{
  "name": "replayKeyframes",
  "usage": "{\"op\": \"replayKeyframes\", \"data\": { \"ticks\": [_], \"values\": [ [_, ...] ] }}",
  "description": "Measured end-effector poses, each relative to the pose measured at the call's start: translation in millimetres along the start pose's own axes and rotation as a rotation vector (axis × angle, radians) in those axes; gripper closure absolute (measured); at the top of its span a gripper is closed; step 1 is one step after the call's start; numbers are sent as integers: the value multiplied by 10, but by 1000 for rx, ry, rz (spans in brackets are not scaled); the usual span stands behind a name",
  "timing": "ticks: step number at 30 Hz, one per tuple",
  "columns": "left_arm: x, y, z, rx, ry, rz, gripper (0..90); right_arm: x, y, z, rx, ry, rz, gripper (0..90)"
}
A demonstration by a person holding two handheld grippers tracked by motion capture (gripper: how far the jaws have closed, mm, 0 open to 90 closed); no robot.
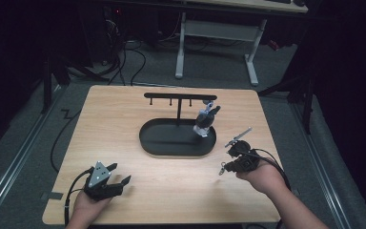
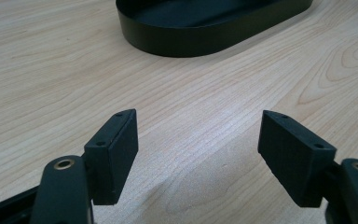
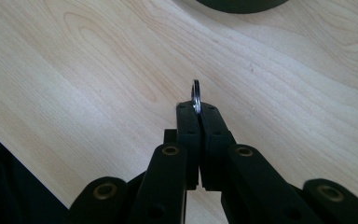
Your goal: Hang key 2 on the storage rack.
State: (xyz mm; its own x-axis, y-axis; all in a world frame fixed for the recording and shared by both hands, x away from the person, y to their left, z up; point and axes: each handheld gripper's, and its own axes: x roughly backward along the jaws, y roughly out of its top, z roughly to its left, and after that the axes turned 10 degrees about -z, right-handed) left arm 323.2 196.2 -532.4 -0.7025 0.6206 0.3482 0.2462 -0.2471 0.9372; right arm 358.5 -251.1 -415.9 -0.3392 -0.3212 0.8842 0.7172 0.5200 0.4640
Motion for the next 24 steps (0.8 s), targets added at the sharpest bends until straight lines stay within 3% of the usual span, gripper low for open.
{"op": "replayKeyframes", "data": {
  "ticks": [7, 24],
  "values": [
    [2, 0, 4, 4, -3, -1, 293, 43, 103, 5, -23, -1, -15, 889],
    [-16, 4, 6, 5, -2, 5, 296, 119, 414, 27, 27, -23, -5, 889]
  ]
}}
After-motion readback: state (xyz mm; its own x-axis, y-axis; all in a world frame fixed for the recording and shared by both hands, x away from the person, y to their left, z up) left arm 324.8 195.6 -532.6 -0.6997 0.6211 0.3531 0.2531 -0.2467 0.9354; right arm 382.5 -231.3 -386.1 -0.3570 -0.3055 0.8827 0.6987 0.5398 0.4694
